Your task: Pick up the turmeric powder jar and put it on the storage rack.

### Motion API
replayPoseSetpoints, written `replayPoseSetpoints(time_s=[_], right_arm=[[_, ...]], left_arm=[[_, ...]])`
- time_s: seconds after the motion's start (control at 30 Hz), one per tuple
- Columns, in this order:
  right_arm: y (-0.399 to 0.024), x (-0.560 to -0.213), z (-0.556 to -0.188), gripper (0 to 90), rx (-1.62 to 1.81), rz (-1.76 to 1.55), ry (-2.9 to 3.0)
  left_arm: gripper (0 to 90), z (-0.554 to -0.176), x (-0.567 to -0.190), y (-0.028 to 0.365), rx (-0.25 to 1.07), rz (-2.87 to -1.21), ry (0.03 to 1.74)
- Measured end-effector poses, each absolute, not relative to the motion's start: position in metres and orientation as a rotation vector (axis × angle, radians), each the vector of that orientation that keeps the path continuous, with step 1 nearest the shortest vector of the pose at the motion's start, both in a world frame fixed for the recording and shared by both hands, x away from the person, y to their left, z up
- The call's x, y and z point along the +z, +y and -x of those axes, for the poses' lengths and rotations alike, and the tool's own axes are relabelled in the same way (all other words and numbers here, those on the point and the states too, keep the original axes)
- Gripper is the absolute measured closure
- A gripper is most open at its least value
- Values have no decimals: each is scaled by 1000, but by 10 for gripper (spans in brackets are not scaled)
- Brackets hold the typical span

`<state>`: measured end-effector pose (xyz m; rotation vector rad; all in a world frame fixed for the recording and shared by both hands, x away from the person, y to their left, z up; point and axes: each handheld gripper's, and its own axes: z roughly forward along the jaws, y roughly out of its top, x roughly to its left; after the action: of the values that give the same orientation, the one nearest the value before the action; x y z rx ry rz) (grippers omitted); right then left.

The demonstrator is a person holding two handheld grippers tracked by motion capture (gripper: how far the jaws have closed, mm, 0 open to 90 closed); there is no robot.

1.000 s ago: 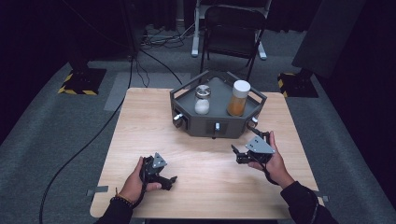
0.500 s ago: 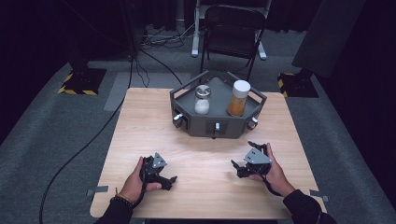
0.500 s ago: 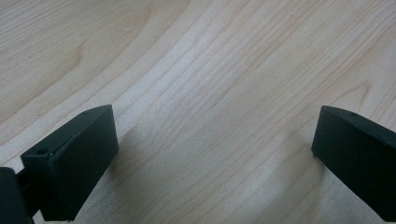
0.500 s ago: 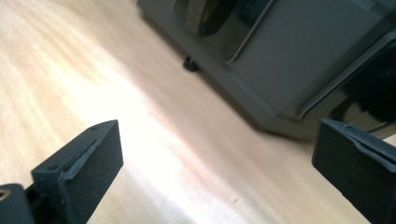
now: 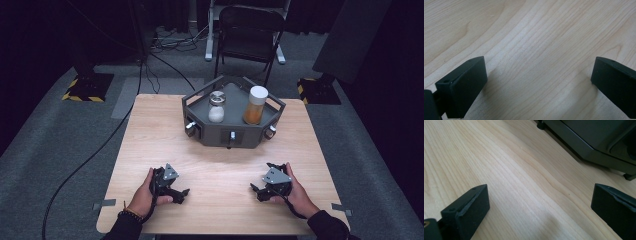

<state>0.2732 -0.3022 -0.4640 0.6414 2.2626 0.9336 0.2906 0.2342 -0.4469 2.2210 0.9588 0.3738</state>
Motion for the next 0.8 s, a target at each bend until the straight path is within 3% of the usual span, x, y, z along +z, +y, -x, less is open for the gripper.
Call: replayPoseSetpoints(time_s=[0.8], right_arm=[[-359, -450, -303, 3, 1028, -817, 2456]], left_arm=[[0, -292, -447, 234, 373, -2222, 957]])
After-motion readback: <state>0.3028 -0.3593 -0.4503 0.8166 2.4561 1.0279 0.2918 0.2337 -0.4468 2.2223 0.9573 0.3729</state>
